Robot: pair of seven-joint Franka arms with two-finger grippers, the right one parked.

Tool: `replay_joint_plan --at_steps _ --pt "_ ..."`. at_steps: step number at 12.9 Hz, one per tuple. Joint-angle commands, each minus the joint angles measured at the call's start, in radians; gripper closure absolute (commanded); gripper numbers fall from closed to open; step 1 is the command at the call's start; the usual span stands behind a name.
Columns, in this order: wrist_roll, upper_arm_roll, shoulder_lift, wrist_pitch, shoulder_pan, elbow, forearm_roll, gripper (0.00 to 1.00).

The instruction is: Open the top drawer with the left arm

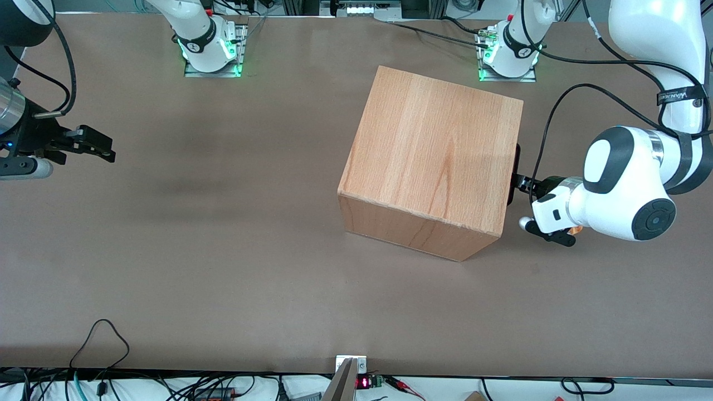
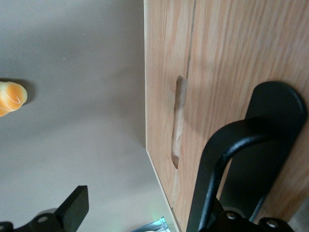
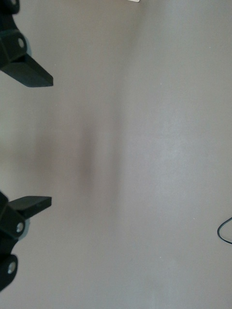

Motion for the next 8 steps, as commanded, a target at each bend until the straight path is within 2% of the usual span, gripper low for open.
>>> replay_joint_plan --at_steps 1,8 --pt "0.012 0.015 0.026 0.015 0.016 0.022 -0.014 0.0" --pt "0.011 0.018 0.032 0.036 0.047 0.051 -0.013 0.0"
